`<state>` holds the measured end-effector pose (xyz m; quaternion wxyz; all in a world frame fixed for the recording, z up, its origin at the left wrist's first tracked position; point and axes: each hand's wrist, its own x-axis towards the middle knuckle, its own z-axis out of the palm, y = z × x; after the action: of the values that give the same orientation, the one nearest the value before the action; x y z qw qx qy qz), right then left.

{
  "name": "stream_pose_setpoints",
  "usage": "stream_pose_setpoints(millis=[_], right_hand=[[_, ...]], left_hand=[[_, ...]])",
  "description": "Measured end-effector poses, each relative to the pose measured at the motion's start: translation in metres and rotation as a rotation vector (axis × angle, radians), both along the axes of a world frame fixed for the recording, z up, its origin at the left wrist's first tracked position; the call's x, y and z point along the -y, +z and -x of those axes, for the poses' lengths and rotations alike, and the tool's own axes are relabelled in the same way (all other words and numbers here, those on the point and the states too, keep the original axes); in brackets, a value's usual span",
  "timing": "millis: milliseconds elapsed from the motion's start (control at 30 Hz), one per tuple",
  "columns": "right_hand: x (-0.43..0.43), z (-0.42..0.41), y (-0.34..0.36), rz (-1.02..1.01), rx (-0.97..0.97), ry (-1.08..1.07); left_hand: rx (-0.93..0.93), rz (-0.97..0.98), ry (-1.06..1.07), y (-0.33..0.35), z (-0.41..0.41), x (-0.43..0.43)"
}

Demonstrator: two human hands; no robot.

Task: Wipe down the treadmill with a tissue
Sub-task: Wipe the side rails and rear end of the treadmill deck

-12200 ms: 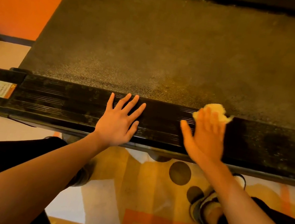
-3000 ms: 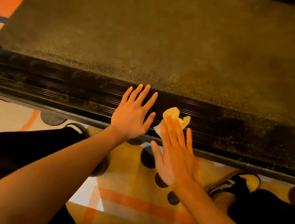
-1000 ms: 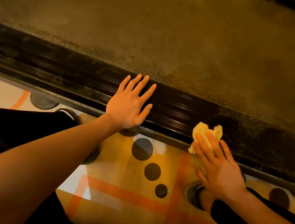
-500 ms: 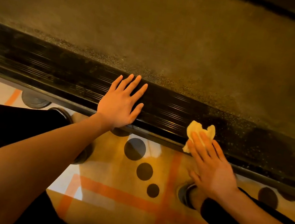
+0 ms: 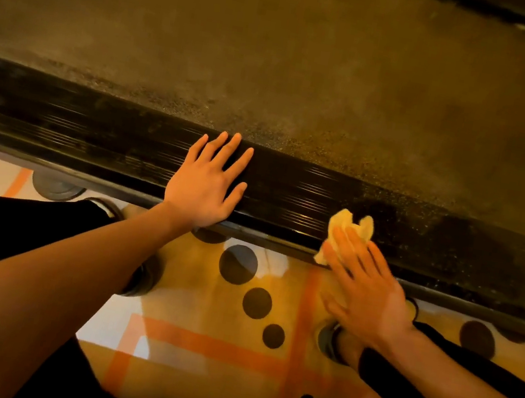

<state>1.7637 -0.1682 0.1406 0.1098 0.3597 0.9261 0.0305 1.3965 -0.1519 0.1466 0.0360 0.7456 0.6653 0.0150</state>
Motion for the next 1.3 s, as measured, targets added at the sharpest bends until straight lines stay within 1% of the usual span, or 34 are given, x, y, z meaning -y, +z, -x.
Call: stream_pose_setpoints(millis=[67, 133, 233, 333, 400, 467, 533, 633, 700, 767, 800, 900, 967, 1000, 1067, 1200, 1233, 1300], right_hand=[[-0.001, -0.045, 0.005, -0.015, 0.055, -0.043], [0.002, -0.043, 0.006, 0.010, 0.048, -0.108], [0.017, 0.028, -0.004, 0.050, -0.029, -0.143], [0.024, 0.112, -0.012, 0.071, -0.154, -0.140], [0.021, 0.128, -0.013, 0.072, -0.206, -0.127], [0.022, 0.105, -0.014, 0.051, -0.182, -0.106], [0.024, 0.056, -0.015, 0.049, -0.128, -0.123], [0.018, -0.025, -0.014, -0.022, -0.075, -0.211], [0.019, -0.048, -0.009, -0.006, -0.055, -0.308], [0.026, -0.031, -0.012, 0.020, -0.114, -0.412], [0.030, -0.008, -0.014, 0.033, -0.152, -0.440], [0.039, 0.081, -0.015, 0.064, -0.219, -0.390], [0.040, 0.116, -0.007, 0.061, -0.222, -0.352], [0.039, 0.116, -0.005, 0.053, -0.225, -0.328], [0.035, 0.087, -0.006, 0.057, -0.230, -0.333], [0.025, -0.018, -0.008, 0.007, -0.210, -0.531], [0.024, -0.029, -0.005, 0.030, -0.208, -0.571], [0.028, -0.016, -0.003, 0.047, -0.239, -0.635]], left_hand=[[0.005, -0.009, -0.003, -0.001, 0.001, 0.000], [0.000, -0.018, 0.001, -0.002, 0.001, 0.001], [0.006, 0.012, 0.000, 0.002, -0.001, 0.001], [0.002, 0.019, 0.007, 0.004, -0.002, 0.000], [-0.002, 0.008, 0.013, 0.002, -0.001, 0.000], [0.002, 0.012, -0.001, 0.000, 0.000, -0.002], [0.016, -0.004, 0.002, -0.001, 0.001, 0.000], [0.021, -0.036, -0.002, -0.004, 0.002, -0.001], [0.020, -0.038, 0.004, -0.005, 0.002, 0.000], [0.006, -0.030, 0.010, -0.004, 0.000, 0.001], [0.004, -0.021, 0.011, -0.003, -0.001, 0.001], [-0.009, -0.005, 0.017, -0.002, -0.002, 0.000], [-0.012, 0.013, 0.027, -0.002, -0.003, 0.001], [-0.010, 0.021, 0.029, -0.002, -0.003, 0.001], [-0.006, 0.025, 0.024, -0.002, -0.002, 0.001], [-0.005, -0.007, 0.032, -0.003, -0.003, 0.001], [-0.009, -0.009, 0.031, -0.003, -0.003, 0.001], [-0.010, -0.004, 0.025, -0.005, -0.003, 0.002]])
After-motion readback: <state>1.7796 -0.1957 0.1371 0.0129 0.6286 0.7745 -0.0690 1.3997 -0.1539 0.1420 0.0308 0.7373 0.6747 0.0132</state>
